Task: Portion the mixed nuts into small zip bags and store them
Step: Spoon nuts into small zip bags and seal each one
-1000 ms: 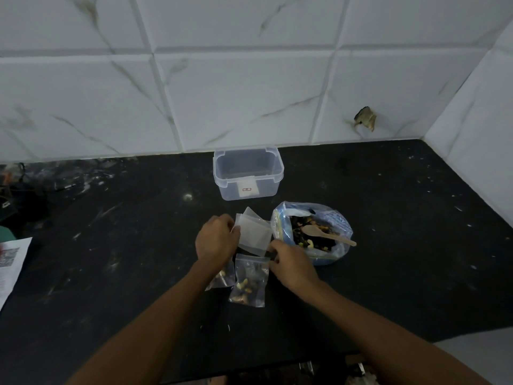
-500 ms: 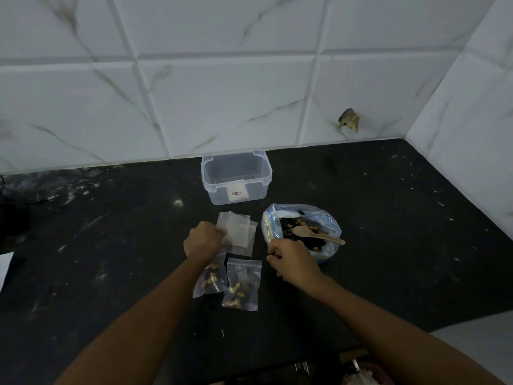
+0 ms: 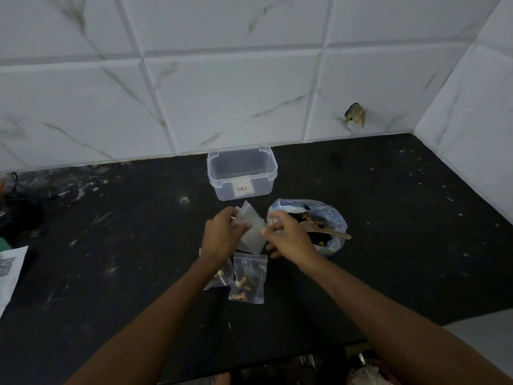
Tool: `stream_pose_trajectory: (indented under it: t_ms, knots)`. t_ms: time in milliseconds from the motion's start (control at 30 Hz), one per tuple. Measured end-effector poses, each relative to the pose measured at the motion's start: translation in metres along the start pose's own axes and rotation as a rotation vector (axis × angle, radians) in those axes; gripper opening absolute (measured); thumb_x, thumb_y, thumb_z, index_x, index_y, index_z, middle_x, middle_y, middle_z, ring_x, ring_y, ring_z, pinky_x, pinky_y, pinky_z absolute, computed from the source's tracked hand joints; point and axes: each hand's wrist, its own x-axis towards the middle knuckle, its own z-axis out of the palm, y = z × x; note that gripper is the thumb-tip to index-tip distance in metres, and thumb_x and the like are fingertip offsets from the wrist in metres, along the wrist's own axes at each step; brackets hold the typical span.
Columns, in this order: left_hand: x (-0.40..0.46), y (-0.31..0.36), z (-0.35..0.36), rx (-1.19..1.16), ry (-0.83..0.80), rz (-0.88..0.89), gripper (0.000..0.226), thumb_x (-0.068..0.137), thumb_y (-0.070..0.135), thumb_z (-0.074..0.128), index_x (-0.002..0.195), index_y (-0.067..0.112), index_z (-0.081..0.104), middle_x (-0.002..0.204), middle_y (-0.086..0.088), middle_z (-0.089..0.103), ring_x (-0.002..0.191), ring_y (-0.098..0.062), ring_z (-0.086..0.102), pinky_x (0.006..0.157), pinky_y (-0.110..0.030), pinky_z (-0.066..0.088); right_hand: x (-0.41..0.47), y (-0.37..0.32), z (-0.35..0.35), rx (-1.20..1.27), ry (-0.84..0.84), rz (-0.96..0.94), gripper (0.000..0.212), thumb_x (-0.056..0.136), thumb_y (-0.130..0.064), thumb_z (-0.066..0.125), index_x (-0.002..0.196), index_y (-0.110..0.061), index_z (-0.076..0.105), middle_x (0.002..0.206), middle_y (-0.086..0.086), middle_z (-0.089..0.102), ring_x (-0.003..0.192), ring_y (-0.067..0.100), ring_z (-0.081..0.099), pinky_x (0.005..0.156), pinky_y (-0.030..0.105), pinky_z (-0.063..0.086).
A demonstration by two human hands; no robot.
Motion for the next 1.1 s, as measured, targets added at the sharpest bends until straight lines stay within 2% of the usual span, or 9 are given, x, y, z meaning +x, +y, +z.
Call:
stream_pose_trajectory:
  t_ms: [100,200,333,500,800,867,933,967,1100]
  knots:
    - [-0.003,0.014,0.004,-0.153,-0.072,-0.051,0.013,0.091,0.022,0.065,0.101,0.018,0.057,0.097,0.000,0.064,0.080,-0.013,0.068,0.054,-0.017,0.051,0.004,-0.011,-0.001,0.361,0.075,0.196,0.048,0.094,-0.027,0.059,0.137,-0.034,0.037,0.115,0.007,0.057,0.087,0.021,0.068,0.062,0.030,0.059]
    - [-0.007,0.018,0.001,-0.263,-0.184,-0.061,0.014,0.097,0.026,0.055,0.103,0.014,0.061,0.100,-0.008,0.068,0.083,-0.017,0.070,0.069,-0.029,0.059,0.006,-0.011,-0.009,0.502,0.026,0.259,0.033,0.094,-0.024,0.059,0.126,-0.027,0.049,0.107,0.008,0.061,0.084,0.021,0.068,0.067,0.031,0.059]
    - [-0.008,0.018,-0.004,-0.390,-0.290,-0.157,0.026,0.102,0.030,0.046,0.106,0.011,0.063,0.105,-0.011,0.067,0.094,-0.024,0.069,0.080,-0.038,0.058,0.009,-0.007,-0.017,0.423,-0.017,0.197,0.015,0.095,-0.015,0.058,0.107,-0.008,0.065,0.094,0.008,0.064,0.069,0.013,0.059,0.058,0.023,0.051]
    - [-0.007,0.020,-0.014,-0.332,-0.337,-0.140,0.023,0.101,0.022,0.048,0.095,0.011,0.067,0.098,-0.008,0.068,0.084,-0.017,0.068,0.071,-0.028,0.055,0.009,-0.006,-0.030,0.165,-0.005,0.119,0.012,0.095,-0.009,0.055,0.099,-0.007,0.066,0.078,0.007,0.061,0.066,0.012,0.055,0.057,0.020,0.051]
    - [-0.002,0.031,-0.017,-0.270,-0.435,-0.141,0.011,0.092,0.022,0.063,0.090,0.013,0.070,0.090,-0.006,0.070,0.074,-0.012,0.066,0.065,-0.024,0.051,0.003,-0.006,-0.022,0.123,0.032,0.039,0.021,0.091,-0.010,0.062,0.110,-0.016,0.059,0.106,0.007,0.063,0.088,0.016,0.065,0.072,0.029,0.059]
    - [-0.002,0.033,-0.015,-0.269,-0.403,-0.132,0.013,0.091,0.023,0.064,0.089,0.011,0.068,0.096,-0.008,0.069,0.082,-0.019,0.067,0.069,-0.028,0.053,0.003,-0.008,-0.019,0.103,0.141,-0.015,0.028,0.089,-0.010,0.064,0.113,-0.022,0.054,0.112,0.003,0.056,0.093,0.018,0.065,0.067,0.026,0.059]
    - [-0.001,0.036,-0.013,-0.285,-0.345,-0.127,0.014,0.090,0.024,0.065,0.086,0.010,0.066,0.094,-0.009,0.070,0.081,-0.018,0.066,0.067,-0.028,0.053,0.000,-0.012,-0.017,0.105,0.237,-0.061,0.016,0.091,-0.016,0.061,0.105,-0.020,0.056,0.107,0.003,0.057,0.090,0.016,0.064,0.059,0.020,0.055]
    - [-0.001,0.037,-0.012,-0.289,-0.315,-0.119,0.014,0.089,0.023,0.066,0.084,0.010,0.065,0.090,-0.008,0.071,0.076,-0.014,0.066,0.065,-0.026,0.051,-0.003,-0.015,-0.017,0.155,0.213,-0.053,0.009,0.093,-0.020,0.059,0.101,-0.018,0.058,0.103,0.005,0.061,0.086,0.015,0.064,0.060,0.019,0.054]
    - [-0.001,0.045,-0.007,-0.268,-0.288,-0.044,0.013,0.090,0.020,0.066,0.080,0.012,0.065,0.078,-0.004,0.071,0.067,-0.008,0.064,0.059,-0.021,0.046,-0.011,-0.023,-0.016,0.359,-0.044,0.033,0.023,0.095,-0.028,0.057,0.102,-0.007,0.064,0.099,0.014,0.069,0.087,0.023,0.069,0.067,0.027,0.057]
